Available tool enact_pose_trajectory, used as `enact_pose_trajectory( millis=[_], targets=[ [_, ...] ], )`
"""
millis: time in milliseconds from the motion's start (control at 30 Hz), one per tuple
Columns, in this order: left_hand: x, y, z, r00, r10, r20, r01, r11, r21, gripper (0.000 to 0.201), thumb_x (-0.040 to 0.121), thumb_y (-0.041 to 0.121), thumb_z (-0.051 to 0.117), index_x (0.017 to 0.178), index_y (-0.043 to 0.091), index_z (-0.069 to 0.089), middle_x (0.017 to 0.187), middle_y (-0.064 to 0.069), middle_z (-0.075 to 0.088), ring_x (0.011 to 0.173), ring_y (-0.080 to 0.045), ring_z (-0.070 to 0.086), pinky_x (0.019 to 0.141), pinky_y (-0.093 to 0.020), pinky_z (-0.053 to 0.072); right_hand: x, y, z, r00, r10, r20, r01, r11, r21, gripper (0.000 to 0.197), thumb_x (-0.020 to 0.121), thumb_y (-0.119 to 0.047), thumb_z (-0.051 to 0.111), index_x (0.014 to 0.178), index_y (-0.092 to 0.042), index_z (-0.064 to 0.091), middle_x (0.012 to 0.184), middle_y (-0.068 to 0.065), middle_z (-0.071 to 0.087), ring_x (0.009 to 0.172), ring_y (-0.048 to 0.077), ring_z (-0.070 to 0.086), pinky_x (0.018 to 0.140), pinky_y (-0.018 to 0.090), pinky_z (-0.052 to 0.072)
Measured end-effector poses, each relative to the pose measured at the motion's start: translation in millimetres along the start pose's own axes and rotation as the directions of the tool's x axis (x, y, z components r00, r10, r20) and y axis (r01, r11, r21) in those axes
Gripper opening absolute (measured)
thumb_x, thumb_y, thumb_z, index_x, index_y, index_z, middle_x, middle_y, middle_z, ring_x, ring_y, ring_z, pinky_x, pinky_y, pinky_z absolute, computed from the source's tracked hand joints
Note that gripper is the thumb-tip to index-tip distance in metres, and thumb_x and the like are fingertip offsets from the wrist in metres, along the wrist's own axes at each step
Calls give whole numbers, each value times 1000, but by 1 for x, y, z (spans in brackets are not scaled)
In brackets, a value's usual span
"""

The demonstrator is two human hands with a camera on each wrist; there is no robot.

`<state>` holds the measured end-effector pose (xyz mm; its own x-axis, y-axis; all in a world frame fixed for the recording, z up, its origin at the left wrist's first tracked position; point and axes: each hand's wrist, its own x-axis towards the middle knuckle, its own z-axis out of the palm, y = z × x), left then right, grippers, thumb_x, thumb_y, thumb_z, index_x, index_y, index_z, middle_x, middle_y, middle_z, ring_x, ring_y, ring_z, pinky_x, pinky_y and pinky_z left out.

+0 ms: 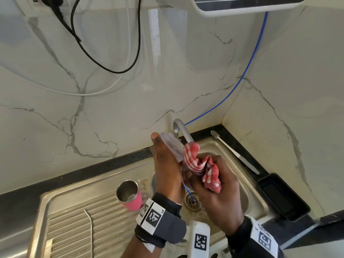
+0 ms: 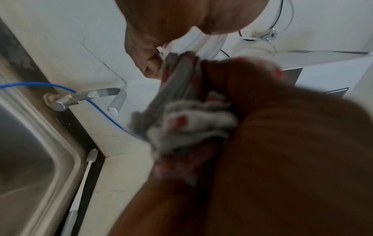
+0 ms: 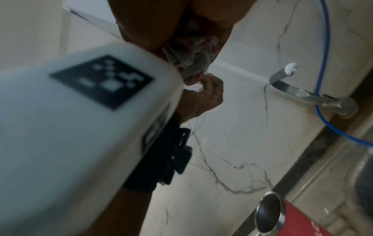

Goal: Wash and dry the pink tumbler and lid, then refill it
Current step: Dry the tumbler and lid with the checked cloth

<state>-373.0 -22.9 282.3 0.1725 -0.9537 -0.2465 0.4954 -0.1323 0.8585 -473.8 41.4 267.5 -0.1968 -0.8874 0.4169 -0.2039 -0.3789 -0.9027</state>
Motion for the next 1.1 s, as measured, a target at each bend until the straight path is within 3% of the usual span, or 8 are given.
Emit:
enact_pose_trajectory(
  millis=[33, 67, 100, 200, 333, 433, 800, 1100],
  targets=[
    [-3, 3, 1, 999, 38, 29, -38, 999, 21, 91, 97, 85, 37, 129, 2, 57, 88, -16, 70, 113, -39, 63, 103, -62, 54, 1, -2, 0, 999, -43, 16, 43, 999, -23, 31, 85, -7, 84, 109, -17, 69, 99, -9, 76, 87, 17, 74, 70, 46, 61],
    [-4, 3, 0, 993, 94, 65, -97, 994, 50, 81, 102, 79, 36, 110, 1, 53, 76, -8, 65, 78, -24, 72, 90, -53, 54, 2, -3, -1, 996, -83, 31, 85, 995, -55, 30, 86, -9, 83, 111, -17, 68, 100, -11, 75, 88, 16, 75, 70, 44, 61],
    [-2, 1, -2, 984, 149, 94, -159, 982, 100, 67, 105, 75, 37, 99, 9, 52, 76, -1, 59, 70, -5, 51, 84, -48, 50, 5, -4, -1, 992, -115, 45, 118, 989, -84, 30, 87, -13, 82, 113, -16, 68, 102, -11, 75, 89, 15, 75, 70, 42, 61],
    [11, -13, -8, 952, 286, 109, -306, 882, 359, 21, 115, 43, 45, 96, 36, 47, 90, 6, 48, 78, -3, 55, 77, -38, 44, 19, -12, -4, 986, -153, 61, 159, 981, -112, 31, 89, -18, 80, 117, -13, 67, 104, -9, 74, 90, 15, 75, 72, 40, 62],
    [1, -21, -6, 897, 394, 202, -439, 731, 522, 18, 114, 38, 44, 98, 42, 48, 95, 12, 50, 90, -18, 53, 83, -51, 51, 44, -30, -6, 989, -144, -26, 138, 976, -171, 33, 85, -23, 81, 113, -16, 66, 97, -15, 74, 85, 4, 74, 71, 25, 59],
    [-3, -13, -5, 872, 433, 229, -485, 696, 530, 33, 113, 51, 31, 99, 29, 50, 95, 12, 55, 100, -25, 56, 82, -43, 48, 47, -31, -6, 996, -63, -65, 55, 990, -128, 33, 85, -26, 81, 112, -18, 64, 94, -13, 75, 85, 10, 74, 71, 37, 61],
    [-4, -12, -16, 821, 448, 353, -563, 538, 627, 44, 104, 59, 30, 109, 25, 58, 102, 4, 57, 98, -2, 50, 76, -12, 35, 58, -24, -8, 994, 68, -88, -74, 995, -67, 25, 86, -11, 80, 102, -22, 63, 89, -7, 74, 80, 16, 72, 71, 48, 59],
    [-3, -7, -17, 845, 413, 340, -534, 617, 578, 22, 101, 54, 36, 92, 43, 52, 92, 9, 59, 91, -9, 55, 74, -30, 37, 52, -18, -10, 997, 70, -45, -74, 992, -105, 27, 85, -13, 82, 104, -21, 65, 86, -12, 73, 77, 11, 71, 69, 37, 58]
  ],
)
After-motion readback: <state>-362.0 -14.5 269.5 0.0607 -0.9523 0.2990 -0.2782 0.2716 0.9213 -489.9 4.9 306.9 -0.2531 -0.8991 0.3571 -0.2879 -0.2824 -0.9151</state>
